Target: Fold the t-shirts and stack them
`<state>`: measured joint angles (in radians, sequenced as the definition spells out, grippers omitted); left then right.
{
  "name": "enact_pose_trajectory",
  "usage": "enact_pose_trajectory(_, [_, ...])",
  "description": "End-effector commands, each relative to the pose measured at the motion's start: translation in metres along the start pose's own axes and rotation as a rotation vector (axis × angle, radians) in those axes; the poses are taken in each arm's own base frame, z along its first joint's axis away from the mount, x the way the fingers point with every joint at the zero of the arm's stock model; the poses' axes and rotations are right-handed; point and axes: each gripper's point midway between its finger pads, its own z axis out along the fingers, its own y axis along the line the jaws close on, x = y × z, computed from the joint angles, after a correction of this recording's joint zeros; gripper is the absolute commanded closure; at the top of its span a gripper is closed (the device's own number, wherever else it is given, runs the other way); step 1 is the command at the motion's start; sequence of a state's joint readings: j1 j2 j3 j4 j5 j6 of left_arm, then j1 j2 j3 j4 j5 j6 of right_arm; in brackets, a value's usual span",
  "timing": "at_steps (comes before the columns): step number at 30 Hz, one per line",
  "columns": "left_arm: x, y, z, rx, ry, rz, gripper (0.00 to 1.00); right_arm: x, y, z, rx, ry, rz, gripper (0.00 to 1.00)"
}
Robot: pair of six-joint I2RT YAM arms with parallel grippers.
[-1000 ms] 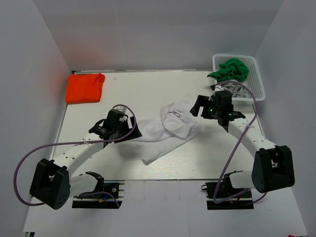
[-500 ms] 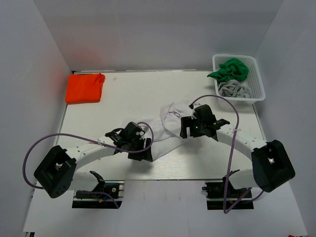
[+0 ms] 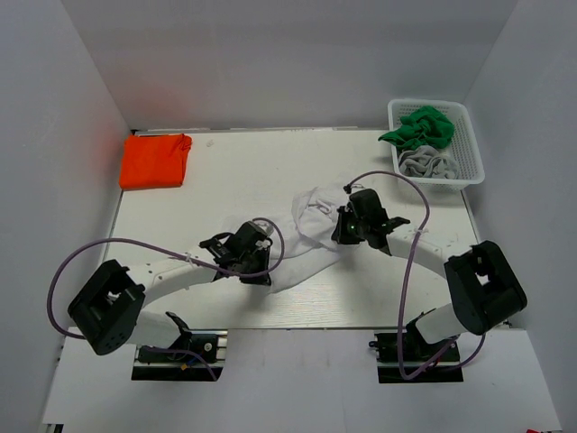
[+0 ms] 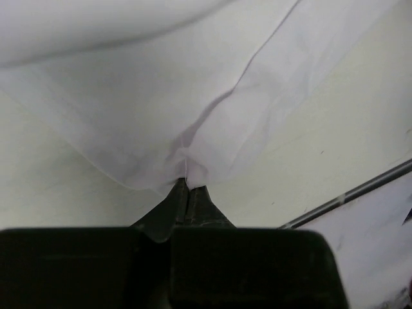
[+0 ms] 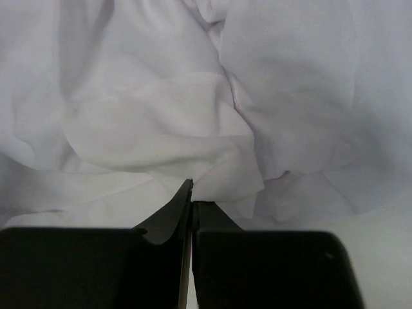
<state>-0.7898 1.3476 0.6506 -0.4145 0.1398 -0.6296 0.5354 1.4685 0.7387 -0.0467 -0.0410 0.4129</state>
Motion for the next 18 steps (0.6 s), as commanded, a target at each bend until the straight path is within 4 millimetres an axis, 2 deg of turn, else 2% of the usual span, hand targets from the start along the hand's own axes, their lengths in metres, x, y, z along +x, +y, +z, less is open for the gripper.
enact_pose_trajectory(1, [-0.061, -0.015, -0.028, -0.026, -0.246, 0.004, 1.0, -0.059, 0.023, -0.019, -0.052, -0.195, 0.022, 1.0])
enact_pose_trajectory(2, [-0.08, -0.023, -0.049, -0.013, -0.333, -0.007, 1.0, -0.077, 0.028, -0.037, -0.052, -0.269, 0.029, 1.0])
enact_pose_trajectory(3, [-0.096, -0.017, -0.063, -0.066, -0.419, -0.02, 1.0, -0.086, 0.03, -0.044, -0.049, -0.299, 0.041, 1.0])
enact_pose_trajectory(4, [-0.107, -0.016, -0.077, -0.084, -0.476, -0.029, 1.0, -0.1, 0.019, -0.053, 0.018, -0.358, 0.067, 1.0])
enact_pose_trajectory(5, [-0.12, -0.019, -0.098, -0.096, -0.539, -0.039, 1.0, -0.11, 0.019, -0.074, 0.031, -0.406, 0.094, 1.0])
enact_pose_trajectory(6, [-0.135, -0.014, -0.124, -0.129, -0.644, -0.052, 1.0, -0.124, 0.018, -0.086, 0.048, -0.459, 0.119, 1.0])
enact_pose_trajectory(7, [-0.146, -0.015, -0.141, -0.132, -0.706, -0.068, 1.0, -0.139, 0.014, -0.106, 0.082, -0.535, 0.137, 1.0])
enact_pose_trajectory(8, [-0.159, -0.013, -0.166, -0.168, -0.786, -0.08, 1.0, -0.149, 0.004, -0.124, 0.14, -0.601, 0.176, 1.0])
enact_pose_trajectory(9, [-0.165, -0.012, -0.181, -0.178, -0.833, -0.097, 1.0, -0.158, -0.007, -0.144, 0.205, -0.668, 0.218, 1.0])
enact_pose_trajectory(10, [-0.171, -0.009, -0.202, -0.183, -0.888, -0.123, 1.0, -0.174, -0.007, -0.165, 0.223, -0.729, 0.245, 1.0])
enact_pose_trajectory(11, [-0.179, -0.012, -0.223, -0.184, -0.94, -0.128, 1.0, -0.182, -0.021, -0.182, 0.298, -0.791, 0.3, 1.0])
enact_pose_trajectory(12, [-0.183, -0.006, -0.239, -0.219, -0.984, -0.142, 1.0, -0.19, -0.029, -0.213, 0.349, -0.868, 0.331, 1.0])
enact_pose_trajectory(13, [-0.186, -0.004, -0.252, -0.231, -1.017, -0.16, 1.0, -0.198, -0.031, -0.229, 0.365, -0.912, 0.356, 1.0])
enact_pose_trajectory(14, [-0.19, -0.001, -0.279, -0.253, -1.085, -0.188, 1.0, -0.201, -0.042, -0.246, 0.43, -0.965, 0.383, 1.0])
enact_pose_trajectory(15, [-0.191, 0.001, -0.292, -0.261, -1.113, -0.205, 1.0, -0.206, -0.038, -0.271, 0.415, -1.021, 0.394, 1.0])
enact_pose_trajectory(16, [-0.191, 0.003, -0.306, -0.274, -1.142, -0.197, 1.0, -0.212, -0.039, -0.287, 0.422, -1.057, 0.4, 1.0])
enact_pose_trajectory(18, [-0.195, 0.0, -0.347, -0.242, -1.241, -0.222, 1.0, -0.219, -0.037, -0.324, 0.421, -1.138, 0.407, 1.0])
